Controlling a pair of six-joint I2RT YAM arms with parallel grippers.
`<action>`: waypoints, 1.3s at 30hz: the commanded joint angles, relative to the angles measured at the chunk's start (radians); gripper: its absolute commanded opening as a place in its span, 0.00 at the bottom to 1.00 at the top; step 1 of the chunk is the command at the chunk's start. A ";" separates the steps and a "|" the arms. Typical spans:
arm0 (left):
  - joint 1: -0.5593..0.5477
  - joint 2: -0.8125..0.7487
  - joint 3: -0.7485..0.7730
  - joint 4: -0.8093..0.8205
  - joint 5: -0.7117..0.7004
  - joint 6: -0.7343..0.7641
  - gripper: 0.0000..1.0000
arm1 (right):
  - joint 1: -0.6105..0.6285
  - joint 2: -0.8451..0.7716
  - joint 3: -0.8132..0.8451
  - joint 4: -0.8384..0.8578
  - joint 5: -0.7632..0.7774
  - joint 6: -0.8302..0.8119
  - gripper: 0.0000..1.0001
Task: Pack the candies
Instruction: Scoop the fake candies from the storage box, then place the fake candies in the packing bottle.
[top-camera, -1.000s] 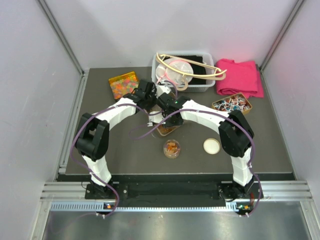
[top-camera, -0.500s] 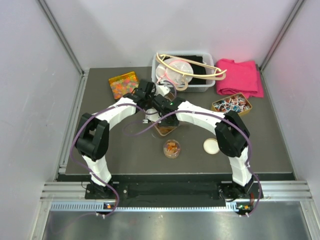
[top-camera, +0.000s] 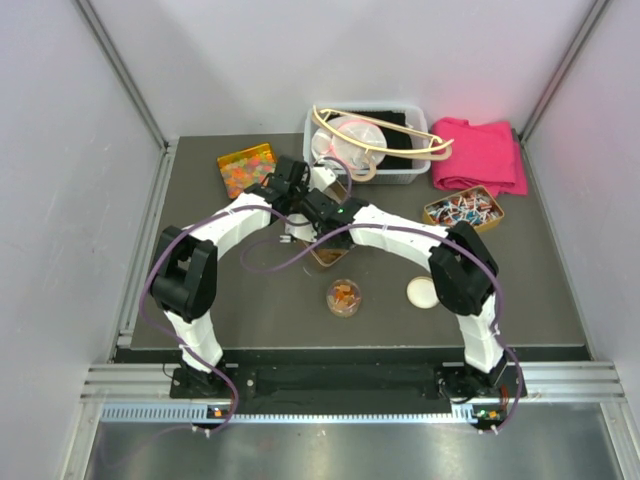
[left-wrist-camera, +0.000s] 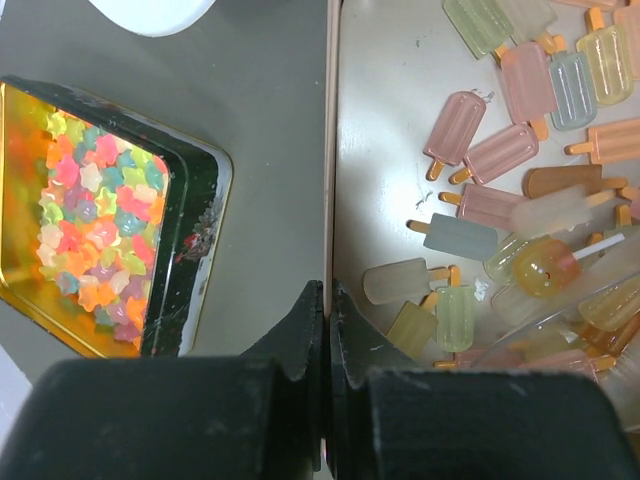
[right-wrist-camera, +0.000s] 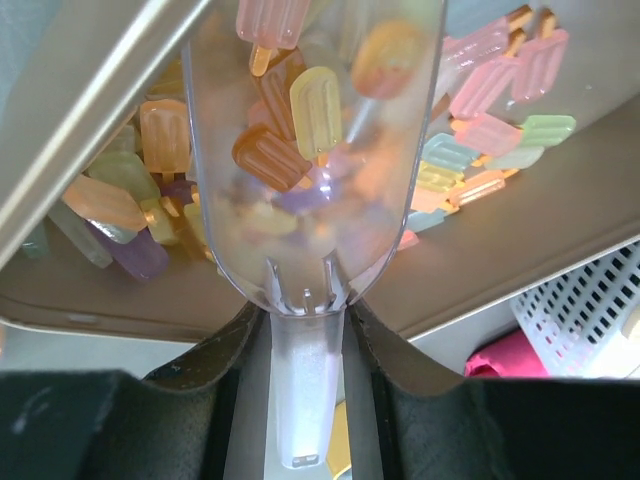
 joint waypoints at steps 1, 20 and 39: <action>-0.025 -0.039 0.052 0.093 0.036 -0.048 0.00 | -0.010 -0.122 -0.015 0.159 -0.016 -0.044 0.00; -0.023 -0.008 0.025 0.123 0.011 -0.048 0.00 | -0.121 -0.314 -0.173 0.142 -0.041 -0.141 0.00; 0.018 0.131 0.071 0.133 0.056 -0.102 0.00 | -0.087 -0.624 -0.356 -0.221 -0.090 -0.357 0.00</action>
